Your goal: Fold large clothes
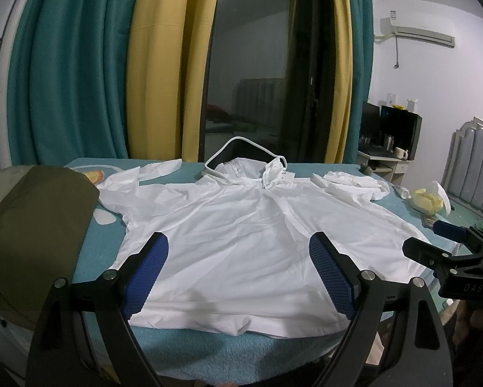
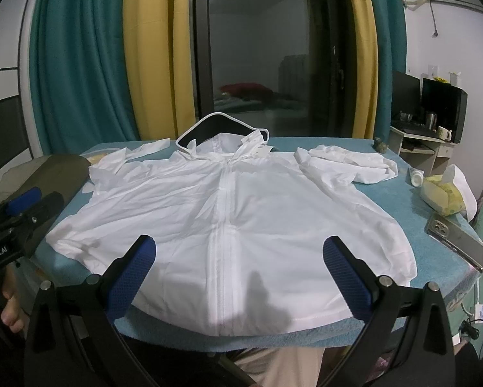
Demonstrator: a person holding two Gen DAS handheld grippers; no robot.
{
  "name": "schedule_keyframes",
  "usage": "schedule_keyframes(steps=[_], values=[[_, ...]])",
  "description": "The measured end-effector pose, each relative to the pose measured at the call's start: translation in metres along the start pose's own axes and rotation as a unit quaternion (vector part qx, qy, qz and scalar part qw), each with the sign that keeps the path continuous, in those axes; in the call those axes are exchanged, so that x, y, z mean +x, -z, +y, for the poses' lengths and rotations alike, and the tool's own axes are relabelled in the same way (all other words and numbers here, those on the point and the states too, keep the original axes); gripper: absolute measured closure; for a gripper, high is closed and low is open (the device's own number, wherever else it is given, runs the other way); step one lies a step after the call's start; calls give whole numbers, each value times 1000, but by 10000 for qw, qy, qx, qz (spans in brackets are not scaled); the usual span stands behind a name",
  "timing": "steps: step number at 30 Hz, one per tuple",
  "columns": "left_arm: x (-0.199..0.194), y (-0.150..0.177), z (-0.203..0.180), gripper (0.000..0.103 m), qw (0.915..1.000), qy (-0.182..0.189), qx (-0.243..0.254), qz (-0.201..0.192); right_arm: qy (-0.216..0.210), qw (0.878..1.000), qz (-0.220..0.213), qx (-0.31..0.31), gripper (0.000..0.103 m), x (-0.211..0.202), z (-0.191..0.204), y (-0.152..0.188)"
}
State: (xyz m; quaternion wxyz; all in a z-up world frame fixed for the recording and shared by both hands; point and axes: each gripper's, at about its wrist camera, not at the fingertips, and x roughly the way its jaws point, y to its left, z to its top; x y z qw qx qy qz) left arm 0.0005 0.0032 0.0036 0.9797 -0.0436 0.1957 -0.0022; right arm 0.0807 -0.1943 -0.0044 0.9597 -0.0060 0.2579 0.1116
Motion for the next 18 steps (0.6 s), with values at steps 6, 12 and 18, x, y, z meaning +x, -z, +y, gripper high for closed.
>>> schedule_keyframes(steps=[6, 12, 18], values=[[0, 0, 0, 12, 10000, -12, -5, -1, 1, 10000, -3, 3, 1, 0, 0, 1], [-1, 0, 0, 12, 10000, -12, -13, -5, -5, 10000, -8, 3, 1, 1, 0, 1], [-1, -6, -2, 12, 10000, -24, -21, -3, 5, 10000, -5, -17, 1, 1, 1, 0]])
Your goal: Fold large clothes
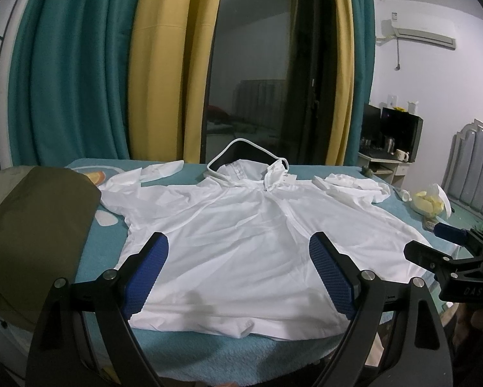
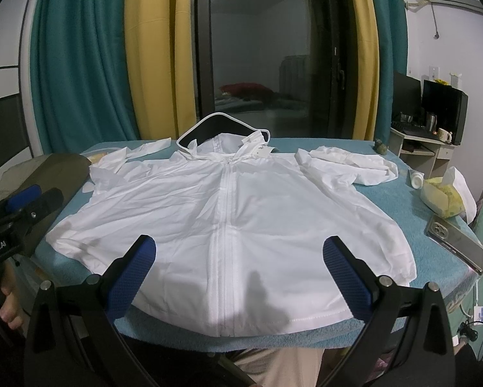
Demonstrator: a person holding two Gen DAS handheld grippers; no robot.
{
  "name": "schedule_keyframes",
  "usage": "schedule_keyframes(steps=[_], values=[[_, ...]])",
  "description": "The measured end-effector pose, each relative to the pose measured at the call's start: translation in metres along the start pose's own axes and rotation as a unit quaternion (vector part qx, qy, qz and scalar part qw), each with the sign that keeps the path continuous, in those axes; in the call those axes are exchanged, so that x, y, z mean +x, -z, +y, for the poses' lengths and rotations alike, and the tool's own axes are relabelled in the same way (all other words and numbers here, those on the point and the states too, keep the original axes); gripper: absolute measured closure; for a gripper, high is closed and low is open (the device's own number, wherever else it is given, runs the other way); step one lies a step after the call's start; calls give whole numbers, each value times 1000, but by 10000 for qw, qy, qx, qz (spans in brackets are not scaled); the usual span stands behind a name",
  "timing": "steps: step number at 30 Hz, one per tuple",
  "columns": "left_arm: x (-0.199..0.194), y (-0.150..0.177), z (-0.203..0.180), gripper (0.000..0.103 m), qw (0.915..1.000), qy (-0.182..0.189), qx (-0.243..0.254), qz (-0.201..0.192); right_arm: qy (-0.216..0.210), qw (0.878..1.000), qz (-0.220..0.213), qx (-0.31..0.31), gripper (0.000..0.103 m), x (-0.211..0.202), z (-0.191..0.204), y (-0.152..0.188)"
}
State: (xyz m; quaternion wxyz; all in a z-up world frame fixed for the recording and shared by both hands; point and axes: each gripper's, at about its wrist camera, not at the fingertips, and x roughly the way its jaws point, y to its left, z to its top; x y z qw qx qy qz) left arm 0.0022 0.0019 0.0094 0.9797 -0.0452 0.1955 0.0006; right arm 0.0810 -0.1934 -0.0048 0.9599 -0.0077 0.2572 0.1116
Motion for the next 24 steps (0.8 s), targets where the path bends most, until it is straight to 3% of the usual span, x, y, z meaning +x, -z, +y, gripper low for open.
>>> schedule_keyframes(steps=[8, 13, 18, 24], values=[[0, -4, 1, 12, 10000, 0, 13, -9, 17, 10000, -1, -1, 1, 1, 1, 0], [3, -11, 7, 12, 9989, 466, -92, -58, 23, 10000, 44, -46, 1, 7, -1, -3], [27, -17, 12, 12, 9997, 204, 20, 113, 10, 9998, 159, -80, 1, 23, -14, -8], [64, -29, 20, 12, 9992, 117, 13, 393, 27, 9989, 470, 54, 1, 58, -58, -26]])
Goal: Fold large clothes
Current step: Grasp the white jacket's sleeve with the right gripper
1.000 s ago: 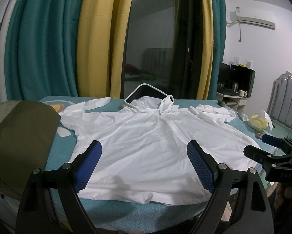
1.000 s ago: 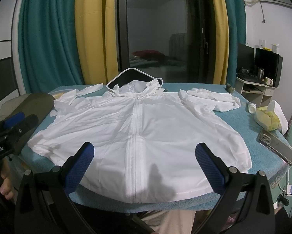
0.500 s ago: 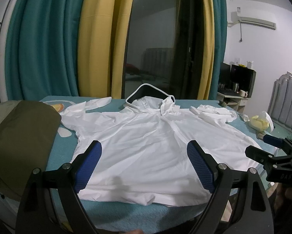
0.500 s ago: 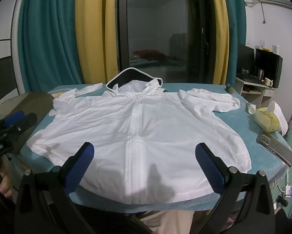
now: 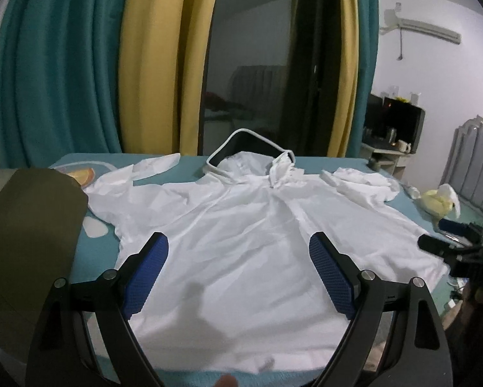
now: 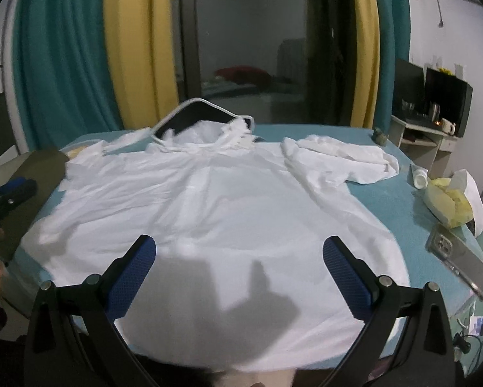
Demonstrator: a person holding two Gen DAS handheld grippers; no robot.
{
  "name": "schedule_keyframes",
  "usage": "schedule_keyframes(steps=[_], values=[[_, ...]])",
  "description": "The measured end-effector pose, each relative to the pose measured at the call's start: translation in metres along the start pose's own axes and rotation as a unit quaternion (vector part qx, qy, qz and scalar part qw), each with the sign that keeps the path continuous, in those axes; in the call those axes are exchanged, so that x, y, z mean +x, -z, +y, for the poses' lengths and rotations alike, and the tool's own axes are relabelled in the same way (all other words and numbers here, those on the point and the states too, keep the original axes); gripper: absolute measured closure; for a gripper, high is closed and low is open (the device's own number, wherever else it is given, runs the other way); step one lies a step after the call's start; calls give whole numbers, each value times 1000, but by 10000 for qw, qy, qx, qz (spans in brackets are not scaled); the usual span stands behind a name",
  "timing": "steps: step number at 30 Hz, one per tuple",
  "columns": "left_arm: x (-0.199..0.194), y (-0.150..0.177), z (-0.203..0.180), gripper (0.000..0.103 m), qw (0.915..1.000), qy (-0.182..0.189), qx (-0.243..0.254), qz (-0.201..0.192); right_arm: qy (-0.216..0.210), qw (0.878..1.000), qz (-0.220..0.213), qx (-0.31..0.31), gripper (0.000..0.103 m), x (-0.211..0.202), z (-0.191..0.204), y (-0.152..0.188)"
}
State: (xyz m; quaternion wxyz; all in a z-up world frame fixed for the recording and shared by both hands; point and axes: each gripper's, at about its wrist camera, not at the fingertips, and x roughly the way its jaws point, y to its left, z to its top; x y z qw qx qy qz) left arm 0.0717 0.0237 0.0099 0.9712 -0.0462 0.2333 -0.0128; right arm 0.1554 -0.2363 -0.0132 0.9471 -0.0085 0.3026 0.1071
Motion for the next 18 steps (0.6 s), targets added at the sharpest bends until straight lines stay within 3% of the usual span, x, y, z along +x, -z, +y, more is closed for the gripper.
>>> schedule_keyframes(steps=[12, 18], values=[[102, -35, 6, 12, 9964, 302, -137, 784, 432, 9975, 492, -284, 2, 78, -106, -63], [157, -49, 12, 12, 9913, 327, -245, 1248, 499, 9918, 870, -792, 14, 145, -136, -99]])
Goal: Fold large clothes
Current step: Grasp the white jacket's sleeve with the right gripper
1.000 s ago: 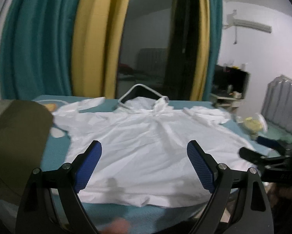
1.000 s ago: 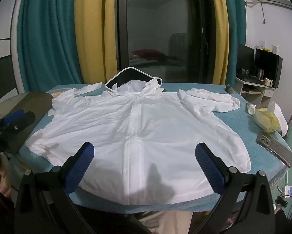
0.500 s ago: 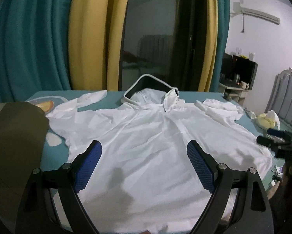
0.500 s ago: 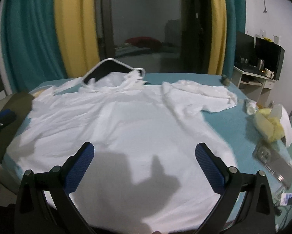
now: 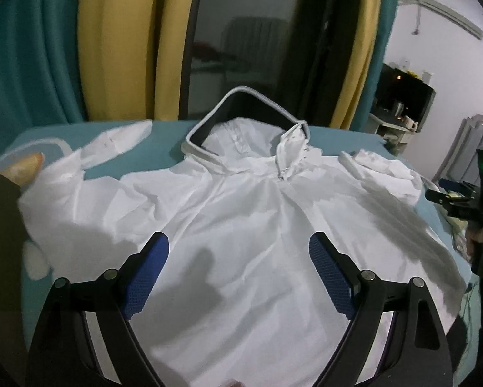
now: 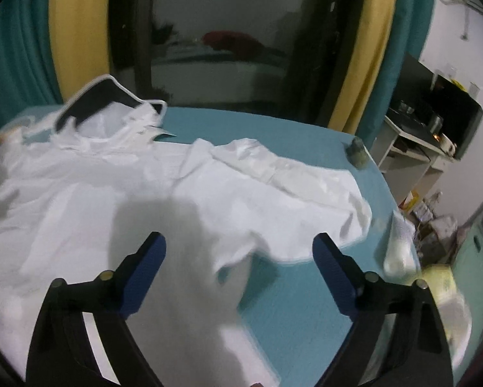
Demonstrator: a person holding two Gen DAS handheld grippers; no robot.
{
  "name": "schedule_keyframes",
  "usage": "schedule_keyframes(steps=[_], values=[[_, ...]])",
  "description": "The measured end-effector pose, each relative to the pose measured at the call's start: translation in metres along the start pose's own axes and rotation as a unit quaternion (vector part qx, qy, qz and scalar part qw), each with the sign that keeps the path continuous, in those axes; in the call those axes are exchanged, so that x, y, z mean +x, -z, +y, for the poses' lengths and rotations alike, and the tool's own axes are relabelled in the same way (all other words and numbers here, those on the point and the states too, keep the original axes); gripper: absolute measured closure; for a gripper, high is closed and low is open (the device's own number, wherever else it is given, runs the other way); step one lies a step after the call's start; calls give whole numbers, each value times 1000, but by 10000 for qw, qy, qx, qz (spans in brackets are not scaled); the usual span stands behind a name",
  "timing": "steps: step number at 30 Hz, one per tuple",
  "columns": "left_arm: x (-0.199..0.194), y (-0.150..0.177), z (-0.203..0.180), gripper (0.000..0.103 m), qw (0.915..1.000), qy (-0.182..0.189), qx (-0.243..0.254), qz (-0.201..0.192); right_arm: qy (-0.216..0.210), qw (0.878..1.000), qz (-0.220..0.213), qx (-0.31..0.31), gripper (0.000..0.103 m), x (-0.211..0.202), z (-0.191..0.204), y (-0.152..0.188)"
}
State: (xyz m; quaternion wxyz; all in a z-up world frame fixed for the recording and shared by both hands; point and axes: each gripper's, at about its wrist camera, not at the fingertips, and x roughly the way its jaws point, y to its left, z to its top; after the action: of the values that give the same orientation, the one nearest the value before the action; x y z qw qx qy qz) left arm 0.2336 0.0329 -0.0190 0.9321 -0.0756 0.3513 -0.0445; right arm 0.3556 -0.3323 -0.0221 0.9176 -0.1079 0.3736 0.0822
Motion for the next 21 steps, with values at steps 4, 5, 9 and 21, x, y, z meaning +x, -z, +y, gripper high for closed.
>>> schedule_keyframes(steps=[4, 5, 9, 21], values=[[31, -12, 7, 12, 9996, -142, -27, 229, 0, 9993, 218, -306, 18, 48, -15, -30], [37, -14, 9, 12, 9995, -122, -57, 297, -4, 9988, 316, -378, 18, 63, -18, -38], [60, -17, 15, 20, 9982, -133, -109, 569, -68, 9968, 577, -556, 18, 103, -27, -60], [69, -19, 44, 21, 9969, -155, -452, 627, -940, 9911, 933, -121, 95, 143, -48, -74]])
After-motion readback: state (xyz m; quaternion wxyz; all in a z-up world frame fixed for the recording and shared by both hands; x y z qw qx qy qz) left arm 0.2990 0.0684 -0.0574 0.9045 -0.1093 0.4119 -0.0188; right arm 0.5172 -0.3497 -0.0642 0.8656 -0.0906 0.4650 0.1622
